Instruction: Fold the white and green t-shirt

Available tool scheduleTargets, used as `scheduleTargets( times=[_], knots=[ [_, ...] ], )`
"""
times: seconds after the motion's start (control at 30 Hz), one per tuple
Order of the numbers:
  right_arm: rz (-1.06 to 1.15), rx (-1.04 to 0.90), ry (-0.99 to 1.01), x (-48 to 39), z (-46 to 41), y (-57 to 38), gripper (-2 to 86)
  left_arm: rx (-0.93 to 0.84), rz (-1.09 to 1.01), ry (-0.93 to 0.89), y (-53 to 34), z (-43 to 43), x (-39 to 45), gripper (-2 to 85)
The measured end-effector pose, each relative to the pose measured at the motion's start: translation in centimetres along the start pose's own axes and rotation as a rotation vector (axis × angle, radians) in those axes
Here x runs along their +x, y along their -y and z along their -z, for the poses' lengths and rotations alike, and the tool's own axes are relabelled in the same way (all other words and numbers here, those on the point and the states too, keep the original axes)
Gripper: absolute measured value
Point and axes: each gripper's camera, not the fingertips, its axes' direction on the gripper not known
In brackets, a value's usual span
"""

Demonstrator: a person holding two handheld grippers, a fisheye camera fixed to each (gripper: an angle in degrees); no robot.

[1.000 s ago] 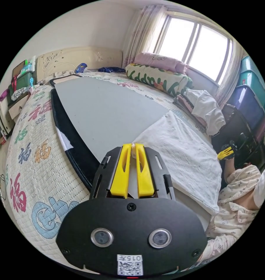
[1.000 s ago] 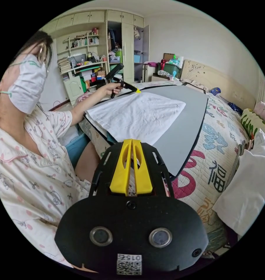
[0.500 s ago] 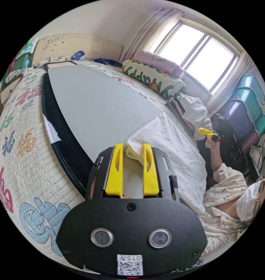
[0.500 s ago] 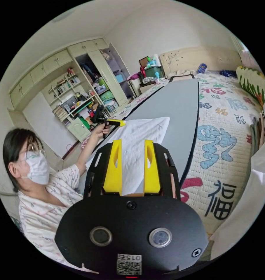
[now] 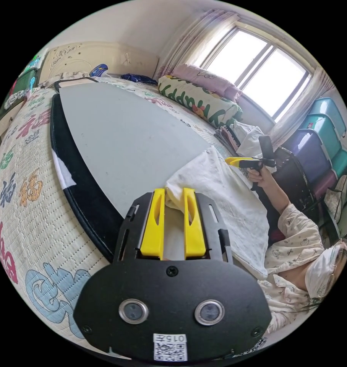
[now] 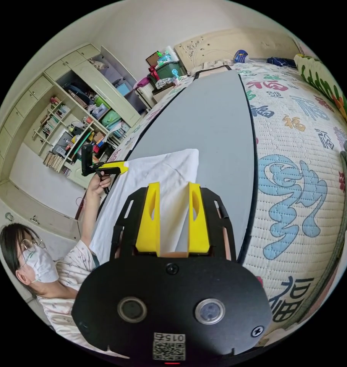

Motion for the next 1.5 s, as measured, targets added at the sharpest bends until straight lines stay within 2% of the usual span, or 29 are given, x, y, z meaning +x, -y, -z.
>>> scheduleTargets(
  times=[0.17,0.43,0.63,0.93,1.1,1.33,1.43,1.5],
  knots=[
    [0.028,-0.019,-0.073,-3.6,1.9,0.4,10.7,-0.021,-0.025,-0.008,-1.0,-1.8,-3.1,5.4],
    [-0.003,-0.059,-0.038,-5.7,5.3,0.5,11.6,-0.026,-0.052,0.031,-3.8,-5.7,-7.7,4.3],
    [-0.028,0.015,-0.058,-5.2,8.5,-1.3,13.0,-0.031,-0.053,0.032,-7.0,-10.3,-12.4,4.1],
    [-0.074,-0.069,0.056,-3.4,3.6,-2.6,12.5,-0.028,-0.053,0.03,-14.0,-20.0,-20.2,4.0],
    [-0.026,-0.096,-0.06,-4.5,1.1,-5.0,8.3,-0.018,-0.099,0.028,-18.6,-26.3,-24.1,2.7],
    [0.069,0.061,-0.045,-4.8,3.5,-13.1,4.5,0.199,-0.175,0.029,-28.3,-33.7,-26.9,1.3],
    [0.121,0.157,-0.019,-5.3,6.9,-17.6,4.3,0.354,-0.231,0.007,-33.0,-36.2,-24.1,1.1],
    [0.152,0.232,0.008,-5.5,9.0,-20.3,4.3,0.436,-0.289,0.09,-36.7,-37.5,-20.8,1.0]
  ],
)
